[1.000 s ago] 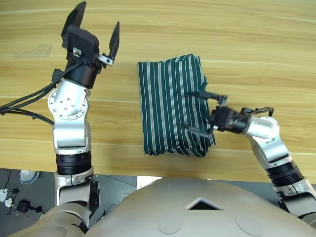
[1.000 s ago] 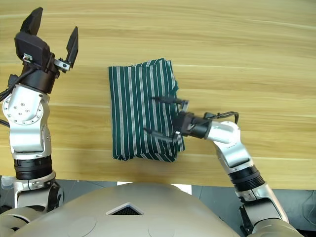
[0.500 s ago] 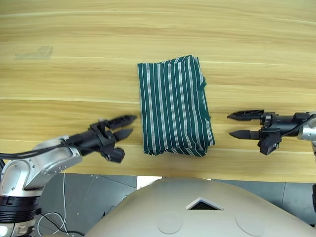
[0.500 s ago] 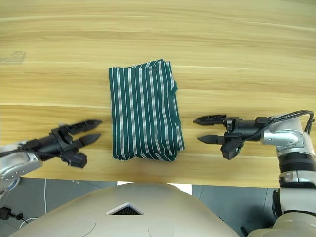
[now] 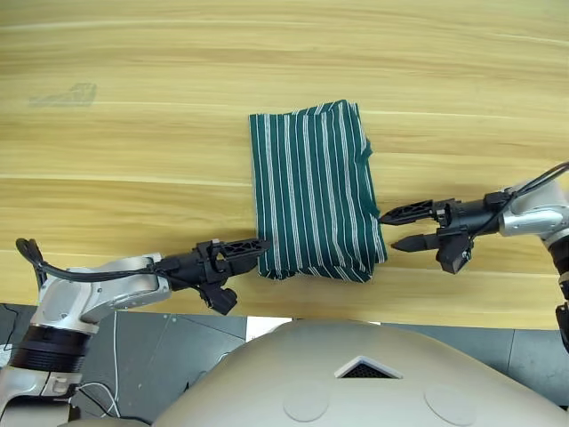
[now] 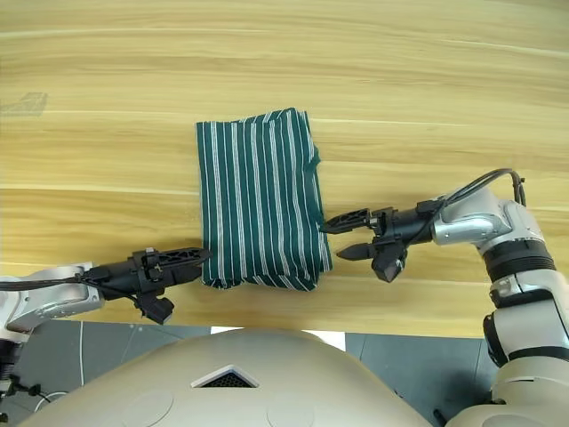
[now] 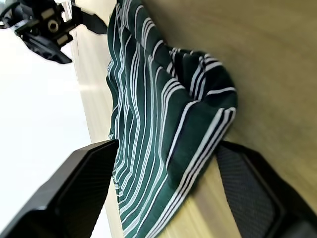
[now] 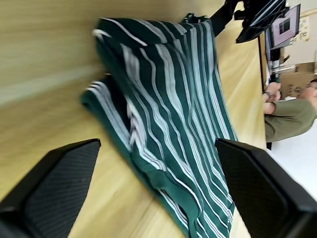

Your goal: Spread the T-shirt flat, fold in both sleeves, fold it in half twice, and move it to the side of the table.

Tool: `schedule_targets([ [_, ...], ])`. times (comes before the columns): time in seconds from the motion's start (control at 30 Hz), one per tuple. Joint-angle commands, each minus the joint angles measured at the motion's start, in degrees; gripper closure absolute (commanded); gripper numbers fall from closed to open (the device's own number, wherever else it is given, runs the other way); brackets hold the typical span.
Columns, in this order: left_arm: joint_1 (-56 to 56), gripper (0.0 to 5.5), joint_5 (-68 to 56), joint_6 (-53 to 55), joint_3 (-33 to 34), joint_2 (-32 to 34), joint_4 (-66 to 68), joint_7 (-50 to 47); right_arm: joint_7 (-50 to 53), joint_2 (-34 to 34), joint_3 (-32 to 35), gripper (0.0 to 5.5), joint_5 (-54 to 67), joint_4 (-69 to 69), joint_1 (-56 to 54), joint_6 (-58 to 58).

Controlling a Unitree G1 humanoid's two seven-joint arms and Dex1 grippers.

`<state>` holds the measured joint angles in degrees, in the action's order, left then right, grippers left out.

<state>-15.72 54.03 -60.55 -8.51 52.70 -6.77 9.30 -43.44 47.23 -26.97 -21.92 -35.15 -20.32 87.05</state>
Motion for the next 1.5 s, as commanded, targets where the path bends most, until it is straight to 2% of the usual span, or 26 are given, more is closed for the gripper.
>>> schedule_targets([
  [0.03, 3.8, 1.92, 2.8, -1.0, -4.4, 0.5, 3.1, 1.7, 2.2, -1.8, -2.7, 1.22, -2.5, -2.9, -1.0, 1.3],
  [0.37, 4.7, 1.92, 2.8, -0.4, -7.9, 2.3, 4.8, 1.6, 7.4, -2.6, -5.4, 1.22, -6.0, -7.9, -1.6, 2.1],
  [0.43, 5.5, 2.24, 2.9, -0.3, -8.7, 2.1, 5.2, 1.6, 8.0, -3.7, -6.2, 1.15, -6.5, -8.5, -2.0, 1.7],
  [0.7, 7.2, 3.74, 2.2, 0.0, -10.4, 2.3, 5.8, 1.4, 10.2, -5.9, -8.4, 2.79, -7.1, -8.8, -2.1, 0.9],
  [1.07, 8.0, 5.24, 2.3, 0.6, -11.5, 2.1, 6.7, 0.4, 12.3, -5.3, -10.0, 4.67, -5.8, -10.0, -2.3, -0.2],
  [1.2, 8.1, 5.30, 2.0, 0.5, -11.4, 2.5, 6.9, 0.3, 10.0, -4.3, -13.7, 5.42, -0.7, -10.7, -2.4, -3.3],
  [1.37, 7.3, 5.31, 0.1, 0.8, -11.2, 3.3, 7.1, 0.8, 1.7, -1.5, -18.9, 5.50, 12.4, -7.5, -1.1, -11.4],
  [1.43, 6.1, 5.31, -5.2, 2.2, -11.5, 3.4, 7.3, 3.2, -3.5, 0.0, -19.5, 5.50, 17.3, -4.6, 0.1, -17.5],
  [1.5, 2.6, 5.31, -20.5, 10.6, -14.2, 4.9, 4.7, 13.3, -9.8, 1.4, -18.5, 5.50, 24.1, -0.5, 2.2, -27.1],
])
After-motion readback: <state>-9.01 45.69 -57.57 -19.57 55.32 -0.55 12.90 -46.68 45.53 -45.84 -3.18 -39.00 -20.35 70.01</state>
